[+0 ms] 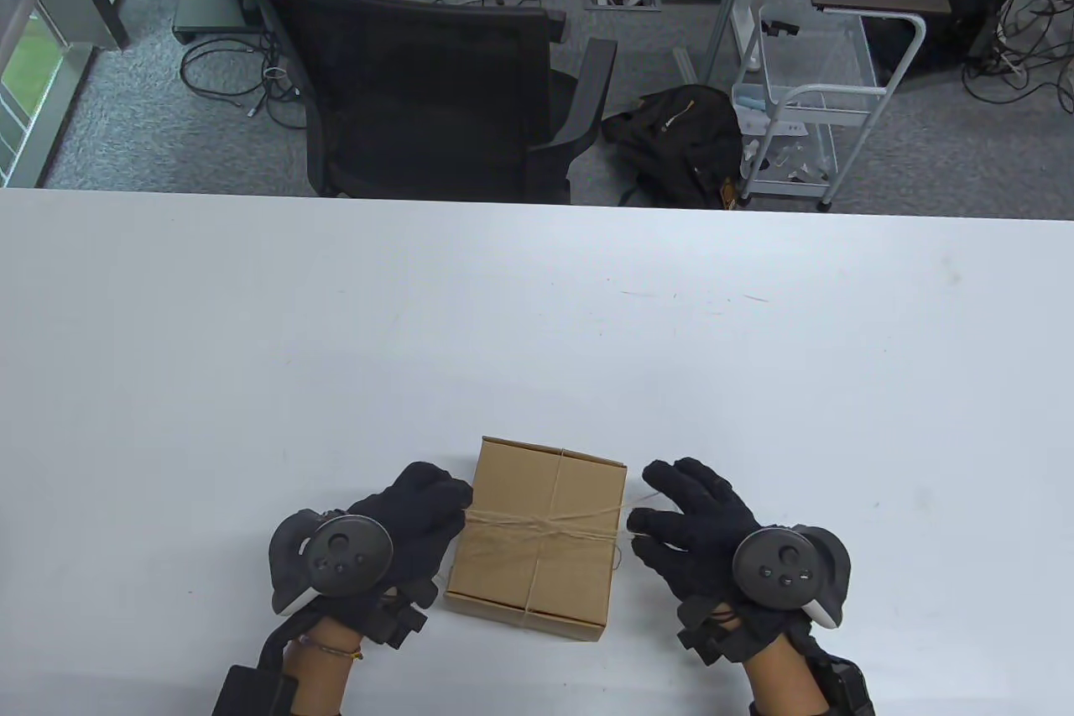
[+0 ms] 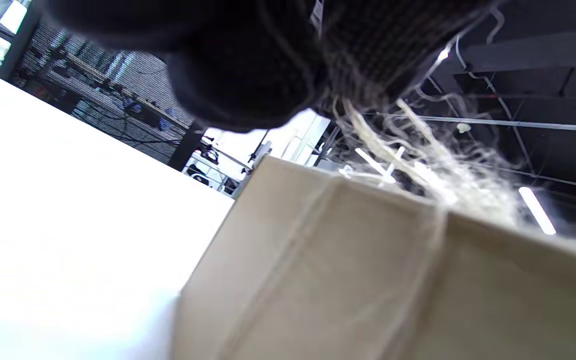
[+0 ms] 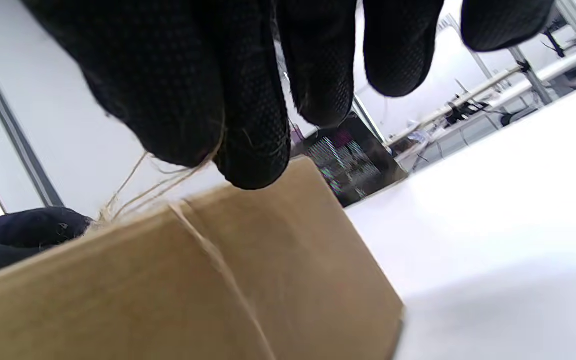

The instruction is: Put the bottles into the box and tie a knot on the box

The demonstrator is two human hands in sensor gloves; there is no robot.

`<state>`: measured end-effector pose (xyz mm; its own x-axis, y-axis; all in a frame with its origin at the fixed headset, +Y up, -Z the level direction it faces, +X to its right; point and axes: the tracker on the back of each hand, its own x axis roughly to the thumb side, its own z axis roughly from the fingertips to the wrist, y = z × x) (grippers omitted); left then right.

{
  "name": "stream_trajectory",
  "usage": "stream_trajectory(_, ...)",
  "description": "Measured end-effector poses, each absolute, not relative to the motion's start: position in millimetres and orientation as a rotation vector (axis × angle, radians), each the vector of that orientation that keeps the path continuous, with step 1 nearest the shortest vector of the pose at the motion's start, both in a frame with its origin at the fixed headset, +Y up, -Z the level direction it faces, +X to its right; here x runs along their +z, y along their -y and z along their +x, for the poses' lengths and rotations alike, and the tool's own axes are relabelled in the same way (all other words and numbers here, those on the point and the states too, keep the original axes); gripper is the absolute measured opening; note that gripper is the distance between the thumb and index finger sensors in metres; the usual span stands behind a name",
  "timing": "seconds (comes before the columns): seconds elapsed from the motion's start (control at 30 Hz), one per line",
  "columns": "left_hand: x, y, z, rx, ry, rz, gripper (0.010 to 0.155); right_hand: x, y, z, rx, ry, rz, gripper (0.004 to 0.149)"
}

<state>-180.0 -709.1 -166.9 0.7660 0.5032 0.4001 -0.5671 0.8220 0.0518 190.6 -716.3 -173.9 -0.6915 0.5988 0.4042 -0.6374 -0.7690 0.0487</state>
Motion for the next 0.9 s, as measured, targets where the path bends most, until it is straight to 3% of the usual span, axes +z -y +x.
stream_trajectory(0.43,-174.8,726.3,-189.3,0.507,0.298,0.112,0.044,-182.9,733.6,189.0,2.552,-0.276,0.571,0.038)
stream_trajectory(0.9,-178.4,736.6,-193.2,0.437,0.241,0.095,0.047,-189.3,747.4,193.9,2.576,-0.425,0.515,0.041)
